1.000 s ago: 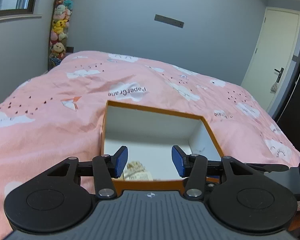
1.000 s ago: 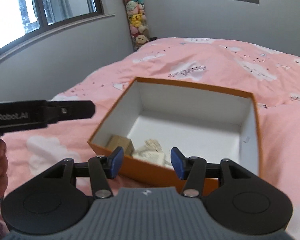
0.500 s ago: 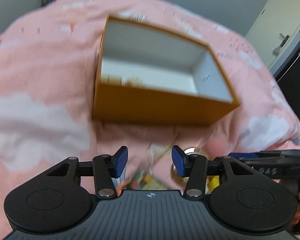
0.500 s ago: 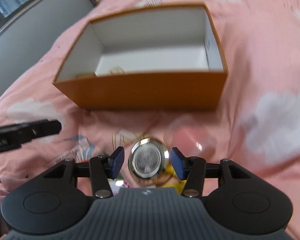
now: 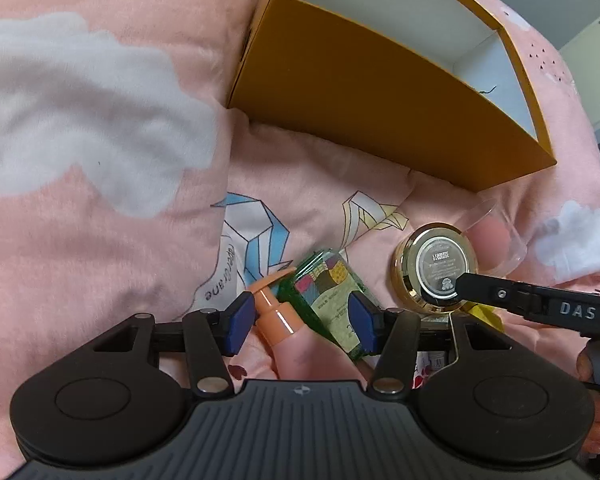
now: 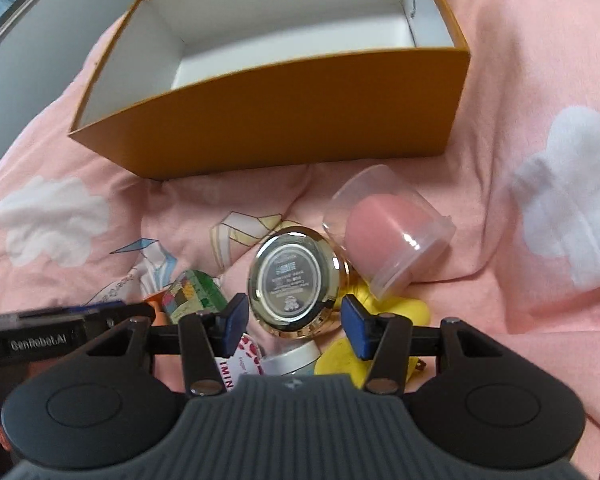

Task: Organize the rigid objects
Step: 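Move both tools back to the pile and reach for the gold compact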

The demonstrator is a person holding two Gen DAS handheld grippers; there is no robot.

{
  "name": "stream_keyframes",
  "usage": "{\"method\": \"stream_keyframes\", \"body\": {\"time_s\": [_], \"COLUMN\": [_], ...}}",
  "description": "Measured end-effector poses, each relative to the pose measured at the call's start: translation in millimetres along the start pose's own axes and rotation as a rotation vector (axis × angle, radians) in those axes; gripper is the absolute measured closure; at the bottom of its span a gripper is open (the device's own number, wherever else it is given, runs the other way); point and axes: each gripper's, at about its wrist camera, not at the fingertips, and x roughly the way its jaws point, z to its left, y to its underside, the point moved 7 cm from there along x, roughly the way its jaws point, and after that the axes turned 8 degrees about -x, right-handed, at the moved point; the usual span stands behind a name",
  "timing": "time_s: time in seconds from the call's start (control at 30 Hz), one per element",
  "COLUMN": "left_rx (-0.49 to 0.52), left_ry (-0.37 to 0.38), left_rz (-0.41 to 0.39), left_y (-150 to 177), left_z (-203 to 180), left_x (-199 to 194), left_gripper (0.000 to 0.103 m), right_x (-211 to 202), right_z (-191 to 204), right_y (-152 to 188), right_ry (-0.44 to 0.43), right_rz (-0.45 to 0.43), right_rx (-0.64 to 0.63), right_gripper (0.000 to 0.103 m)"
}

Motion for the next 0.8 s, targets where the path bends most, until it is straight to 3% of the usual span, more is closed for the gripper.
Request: {"method": "stream_keyframes", "body": {"time_s": [0.23, 0.33, 0.43, 0.57, 0.8], "left_rx": [0.051, 0.088, 0.118, 0.143, 0.187], "left_ry": [0.009, 0.072, 0.1, 0.102, 0.113], "left_rz": [-0.074, -0.074, -0.067, -0.058, -0.03], "left_y": [4, 5, 6, 6, -3], "left_z": [-15, -31, -44, -53, -66], "left_x": [-4, -5, -1, 6, 29], "left_gripper": [0.04, 0.04, 0.04, 0.04, 0.039], "right_x": [20, 23, 22, 29, -5], "right_z": [-14, -16, -16, -10, -9], "right_y": [2, -1, -6, -6, -12], "right_ry": [0.0, 0.001, 0.01, -0.062, 0.02], "right_rz": [0.041, 0.034, 0.01, 0.023, -0.075], "right_rx": [0.064, 0.07, 0.056, 0.063, 0.007], "right_gripper": [0.051, 0.051, 0.069, 0.073, 0.072]}}
